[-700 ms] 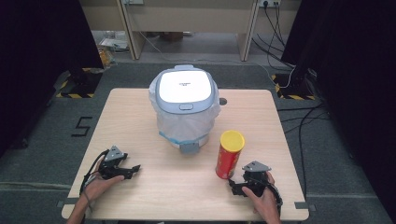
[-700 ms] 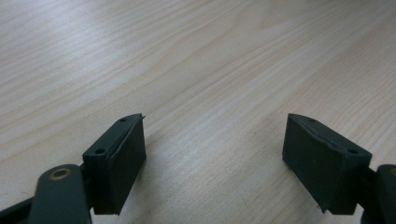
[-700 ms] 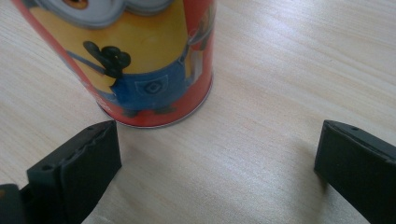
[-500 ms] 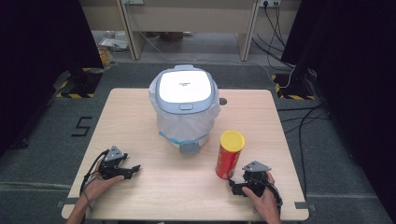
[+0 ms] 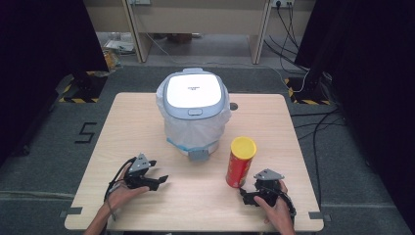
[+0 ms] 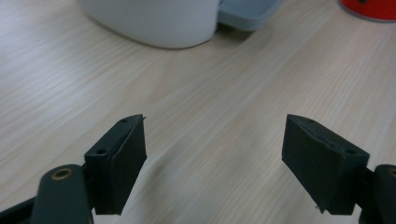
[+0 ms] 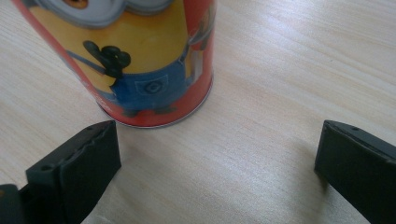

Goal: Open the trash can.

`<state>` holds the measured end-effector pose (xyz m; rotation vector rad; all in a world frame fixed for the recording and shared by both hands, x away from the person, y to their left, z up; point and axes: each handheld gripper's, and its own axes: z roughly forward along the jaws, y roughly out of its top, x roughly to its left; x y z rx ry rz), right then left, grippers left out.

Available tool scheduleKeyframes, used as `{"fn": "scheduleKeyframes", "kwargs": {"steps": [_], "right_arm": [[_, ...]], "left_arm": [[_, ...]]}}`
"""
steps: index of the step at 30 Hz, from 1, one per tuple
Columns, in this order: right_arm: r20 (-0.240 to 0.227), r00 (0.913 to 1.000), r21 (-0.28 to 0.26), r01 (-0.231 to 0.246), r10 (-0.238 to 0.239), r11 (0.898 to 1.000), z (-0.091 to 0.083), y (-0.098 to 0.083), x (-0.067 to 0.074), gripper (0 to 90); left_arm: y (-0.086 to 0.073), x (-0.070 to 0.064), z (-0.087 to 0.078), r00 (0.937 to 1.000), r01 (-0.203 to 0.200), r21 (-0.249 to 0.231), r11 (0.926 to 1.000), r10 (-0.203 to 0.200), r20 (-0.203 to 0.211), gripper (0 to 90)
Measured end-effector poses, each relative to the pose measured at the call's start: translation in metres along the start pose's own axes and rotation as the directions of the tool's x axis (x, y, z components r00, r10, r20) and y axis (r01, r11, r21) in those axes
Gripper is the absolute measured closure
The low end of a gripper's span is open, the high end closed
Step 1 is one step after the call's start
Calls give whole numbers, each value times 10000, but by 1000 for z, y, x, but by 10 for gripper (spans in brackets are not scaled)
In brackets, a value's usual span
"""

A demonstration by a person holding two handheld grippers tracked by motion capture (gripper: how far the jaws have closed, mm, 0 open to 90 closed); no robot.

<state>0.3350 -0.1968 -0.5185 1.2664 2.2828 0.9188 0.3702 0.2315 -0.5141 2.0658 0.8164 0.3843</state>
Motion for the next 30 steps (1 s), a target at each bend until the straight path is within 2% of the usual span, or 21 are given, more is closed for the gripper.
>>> {"fn": "scheduleKeyframes", "kwargs": {"steps": [4, 6, 10, 13, 15, 17, 20, 25, 30], "right_arm": [[-5, 10000, -3, 11, -11, 10000, 0, 0, 0, 4], [-5, 10000, -1, 5, -5, 10000, 0, 0, 0, 3], [-5, 10000, -1, 6, -6, 10000, 0, 0, 0, 3], [-5, 10000, -3, 6, -6, 10000, 0, 0, 0, 3], [1, 10000, -5, 11, -11, 10000, 0, 0, 0, 3], [4, 10000, -2, 11, -11, 10000, 0, 0, 0, 3], [3, 10000, -4, 10, -10, 10000, 0, 0, 0, 3], [4, 10000, -4, 11, -11, 10000, 0, 0, 0, 3], [4, 10000, -4, 12, -12, 10000, 0, 0, 0, 3]], "left_arm": [[12, -13, 10, 9986, -368, -209, 9991, 376, 362, 217], [16, -17, 17, 9978, -315, -403, 9987, 337, 566, 217], [22, -20, 25, 9961, -463, -371, 9982, 489, 736, 208], [26, -21, 27, 9948, -347, -491, 9982, 392, 936, 202], [31, -25, 32, 9924, -531, -595, 9968, 593, 1080, 198], [35, -27, 36, 9916, -587, -653, 9961, 657, 1116, 199], [41, -34, 43, 9879, -613, -724, 9955, 708, 1376, 202], [47, -42, 56, 9863, -952, -815, 9921, 1051, 1270, 217], [54, -45, 64, 9855, -938, -913, 9914, 1054, 1328, 221]]}}
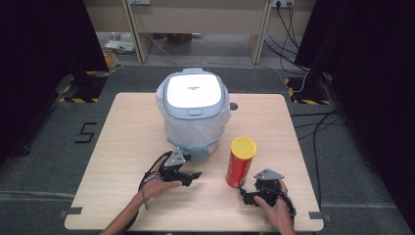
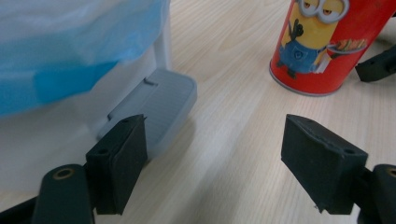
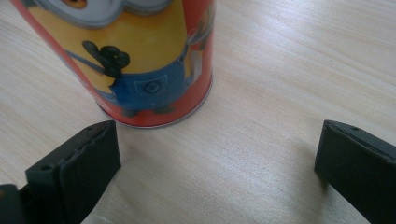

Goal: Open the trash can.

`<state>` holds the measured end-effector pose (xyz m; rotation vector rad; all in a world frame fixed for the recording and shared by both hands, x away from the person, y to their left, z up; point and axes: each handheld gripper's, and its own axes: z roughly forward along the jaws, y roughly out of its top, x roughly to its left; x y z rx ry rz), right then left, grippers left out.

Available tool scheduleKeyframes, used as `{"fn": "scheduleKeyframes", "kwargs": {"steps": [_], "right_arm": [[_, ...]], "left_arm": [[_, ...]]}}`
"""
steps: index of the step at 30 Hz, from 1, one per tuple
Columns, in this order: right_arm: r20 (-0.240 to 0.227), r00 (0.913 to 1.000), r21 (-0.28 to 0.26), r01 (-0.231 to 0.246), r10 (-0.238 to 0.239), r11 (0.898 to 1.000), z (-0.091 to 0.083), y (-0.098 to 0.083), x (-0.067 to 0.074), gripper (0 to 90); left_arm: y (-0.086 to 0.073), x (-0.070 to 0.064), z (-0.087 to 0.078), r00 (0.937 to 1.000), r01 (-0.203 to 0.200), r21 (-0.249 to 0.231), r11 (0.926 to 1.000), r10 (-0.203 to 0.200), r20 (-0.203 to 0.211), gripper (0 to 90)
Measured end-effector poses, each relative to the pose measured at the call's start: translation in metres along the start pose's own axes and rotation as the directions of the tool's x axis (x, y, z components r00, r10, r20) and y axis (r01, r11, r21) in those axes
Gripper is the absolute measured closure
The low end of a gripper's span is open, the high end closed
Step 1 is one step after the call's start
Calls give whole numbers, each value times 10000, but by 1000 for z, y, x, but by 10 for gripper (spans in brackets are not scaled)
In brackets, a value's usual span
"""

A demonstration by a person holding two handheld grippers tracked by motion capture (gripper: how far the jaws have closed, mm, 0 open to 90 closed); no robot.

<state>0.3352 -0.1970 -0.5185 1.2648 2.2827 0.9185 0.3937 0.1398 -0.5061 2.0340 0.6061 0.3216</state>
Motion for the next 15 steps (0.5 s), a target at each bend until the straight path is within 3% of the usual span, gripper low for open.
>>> {"fn": "scheduleKeyframes", "kwargs": {"steps": [5, 7, 10, 15], "right_arm": [[0, 10000, 0, -2, 2, 10000, 0, 0, 0, 3], [1, 10000, 0, 0, 0, 10000, 0, 0, 0, 3], [0, 10000, 0, 0, 0, 10000, 0, 0, 0, 3], [2, 10000, 0, 1, -1, 10000, 0, 0, 0, 3]], "left_arm": [[10, -3, 11, 10000, -40, -217, 9998, 40, -1, 223], [12, -4, 15, 9998, -214, -30, 9998, 214, -1, 223], [10, -2, 22, 9995, -305, 184, 9994, 307, -108, 225], [6, -3, 23, 9988, -391, -4, 9992, 391, -281, 229]]}}
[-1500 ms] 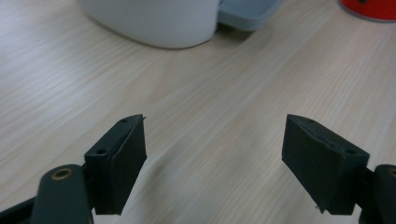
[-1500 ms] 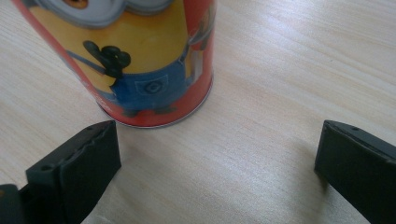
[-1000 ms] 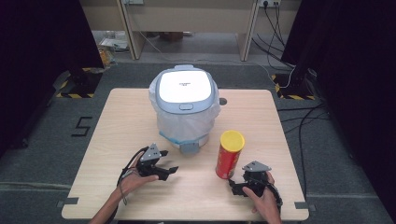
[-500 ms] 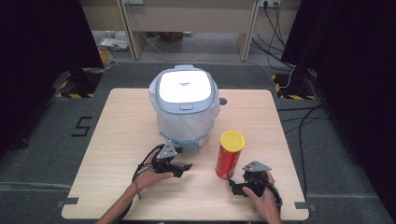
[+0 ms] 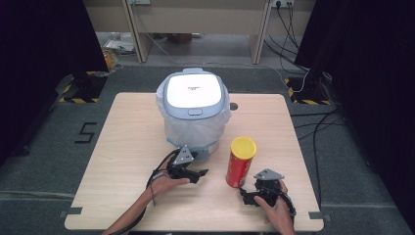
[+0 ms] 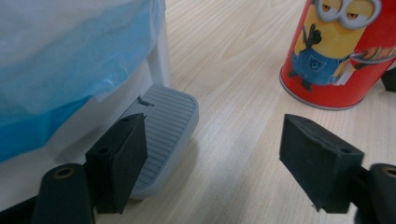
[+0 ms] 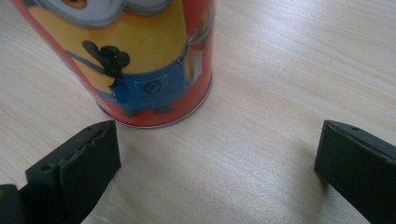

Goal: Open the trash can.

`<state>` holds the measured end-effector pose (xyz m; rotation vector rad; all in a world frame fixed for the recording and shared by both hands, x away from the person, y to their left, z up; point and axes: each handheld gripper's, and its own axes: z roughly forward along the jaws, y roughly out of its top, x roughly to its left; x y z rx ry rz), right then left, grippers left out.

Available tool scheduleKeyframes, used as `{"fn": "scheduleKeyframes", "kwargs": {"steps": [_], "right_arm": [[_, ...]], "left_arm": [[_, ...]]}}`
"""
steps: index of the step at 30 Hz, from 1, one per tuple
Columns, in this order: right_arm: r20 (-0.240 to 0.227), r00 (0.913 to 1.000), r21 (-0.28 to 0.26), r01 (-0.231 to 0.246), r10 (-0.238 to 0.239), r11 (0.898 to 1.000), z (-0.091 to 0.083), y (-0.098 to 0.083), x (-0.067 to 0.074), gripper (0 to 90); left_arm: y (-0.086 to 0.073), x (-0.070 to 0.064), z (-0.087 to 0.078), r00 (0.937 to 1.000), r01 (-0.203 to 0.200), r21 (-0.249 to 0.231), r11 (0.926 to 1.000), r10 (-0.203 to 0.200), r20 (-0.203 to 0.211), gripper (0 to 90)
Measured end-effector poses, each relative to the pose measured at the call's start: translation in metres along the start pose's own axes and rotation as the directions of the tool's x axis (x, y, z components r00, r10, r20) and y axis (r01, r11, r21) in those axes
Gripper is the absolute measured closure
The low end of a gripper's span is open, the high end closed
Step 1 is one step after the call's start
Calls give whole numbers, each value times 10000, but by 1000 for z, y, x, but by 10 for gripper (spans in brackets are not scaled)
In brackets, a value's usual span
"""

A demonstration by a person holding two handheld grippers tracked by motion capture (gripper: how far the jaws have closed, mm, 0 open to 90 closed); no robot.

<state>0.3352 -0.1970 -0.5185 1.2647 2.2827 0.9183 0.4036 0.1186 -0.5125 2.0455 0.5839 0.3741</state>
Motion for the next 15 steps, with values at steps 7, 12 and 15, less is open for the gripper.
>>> {"fn": "scheduleKeyframes", "kwargs": {"steps": [7, 12, 15], "right_arm": [[2, 10000, 0, -6, 6, 10000, 0, 0, 0, 4], [15, 10000, 11, -4, 4, 10000, 0, 0, 0, 3], [15, 10000, 10, -8, 8, 10000, 0, 0, 0, 3]], "left_arm": [[-5, -1, 0, 9981, -608, -61, 9981, 608, -64, 238], [-5, -5, 2, 9940, -1044, 170, 9944, 1049, -297, 243], [-5, -7, 3, 9926, -1118, 201, 9935, 1126, -451, 243]]}}
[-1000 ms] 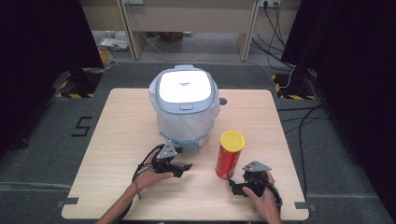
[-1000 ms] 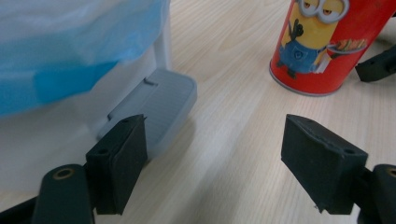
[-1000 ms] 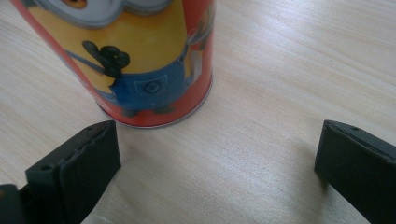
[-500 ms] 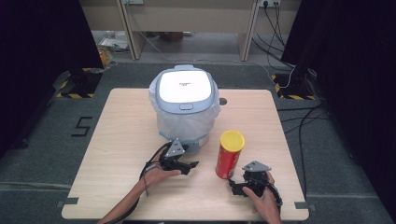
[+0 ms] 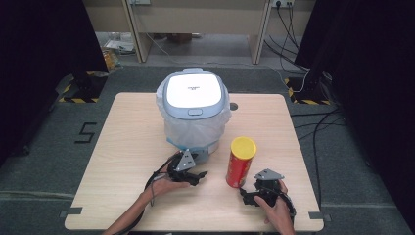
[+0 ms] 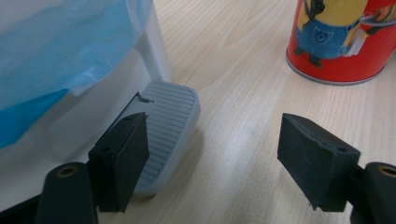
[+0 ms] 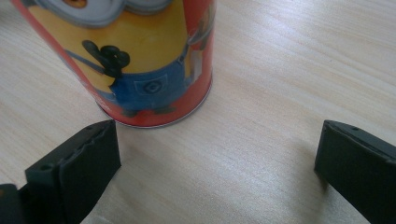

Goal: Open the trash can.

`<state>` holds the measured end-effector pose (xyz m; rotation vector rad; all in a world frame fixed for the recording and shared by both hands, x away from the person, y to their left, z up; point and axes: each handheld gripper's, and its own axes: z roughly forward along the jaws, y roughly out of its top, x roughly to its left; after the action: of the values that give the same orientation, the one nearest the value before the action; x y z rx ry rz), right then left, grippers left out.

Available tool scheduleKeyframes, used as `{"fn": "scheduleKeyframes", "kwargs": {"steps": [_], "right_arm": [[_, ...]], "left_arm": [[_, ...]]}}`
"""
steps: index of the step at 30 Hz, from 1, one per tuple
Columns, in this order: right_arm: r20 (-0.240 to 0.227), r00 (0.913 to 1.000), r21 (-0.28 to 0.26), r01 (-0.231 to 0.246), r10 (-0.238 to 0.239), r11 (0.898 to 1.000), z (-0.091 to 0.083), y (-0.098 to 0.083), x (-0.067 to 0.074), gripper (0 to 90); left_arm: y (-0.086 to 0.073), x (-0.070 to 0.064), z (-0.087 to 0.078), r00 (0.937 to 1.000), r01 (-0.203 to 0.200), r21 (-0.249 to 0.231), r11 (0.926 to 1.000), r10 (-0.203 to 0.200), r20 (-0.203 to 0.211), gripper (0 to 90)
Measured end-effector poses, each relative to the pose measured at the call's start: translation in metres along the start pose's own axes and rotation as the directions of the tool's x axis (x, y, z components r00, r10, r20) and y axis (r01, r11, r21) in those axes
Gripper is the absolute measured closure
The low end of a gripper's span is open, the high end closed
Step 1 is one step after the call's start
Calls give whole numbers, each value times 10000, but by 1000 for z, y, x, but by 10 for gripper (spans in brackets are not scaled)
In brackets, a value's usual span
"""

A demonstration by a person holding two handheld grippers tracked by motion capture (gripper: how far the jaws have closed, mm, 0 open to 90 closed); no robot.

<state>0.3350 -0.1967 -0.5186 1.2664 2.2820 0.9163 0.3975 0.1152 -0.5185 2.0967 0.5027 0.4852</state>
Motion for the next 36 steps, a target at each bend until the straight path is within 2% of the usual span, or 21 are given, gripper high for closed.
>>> {"fn": "scheduleKeyframes", "kwargs": {"steps": [2, 4, 6, 8, 18, 23, 28, 33, 36], "right_arm": [[1, 10000, 1, 5, -5, 10000, 0, 0, 0, 3], [1, 10000, 1, 2, -2, 10000, 0, 0, 0, 3], [-1, 10000, 3, 1, -1, 10000, 0, 0, 0, 3], [1, 10000, 11, -8, 8, 10000, 0, 0, 0, 3], [-4, 10000, 4, 3, -3, 10000, 0, 0, 0, 3], [-3, 10000, -5, 17, -17, 10000, 0, 0, 0, 3], [-4, 10000, -6, 16, -16, 10000, 0, 0, 0, 3], [-2, 10000, -9, 19, -19, 10000, 0, 0, 0, 3], [-3, 10000, -8, 18, -18, 10000, 0, 0, 0, 3]], "left_arm": [[1, -1, 0, 9998, -201, 153, 9997, 201, -44, 243], [1, 0, 0, 9999, -159, 169, 9997, 159, -4, 243], [1, 4, -1, 9995, 145, 133, 9998, -149, 271, 245], [1, 5, -1, 9991, 241, 134, 9996, -246, 345, 254], [3, 7, 0, 9990, -15, 389, 9992, -3, 448, 255], [5, 4, 2, 9985, -467, 737, 9962, 443, 335, 255], [4, 4, 3, 9987, -428, 788, 9960, 404, 318, 255], [3, 5, 7, 9983, -381, 1062, 9936, 331, 482, 255], [3, 6, 8, 9980, -321, 1054, 9939, 262, 570, 256]]}}
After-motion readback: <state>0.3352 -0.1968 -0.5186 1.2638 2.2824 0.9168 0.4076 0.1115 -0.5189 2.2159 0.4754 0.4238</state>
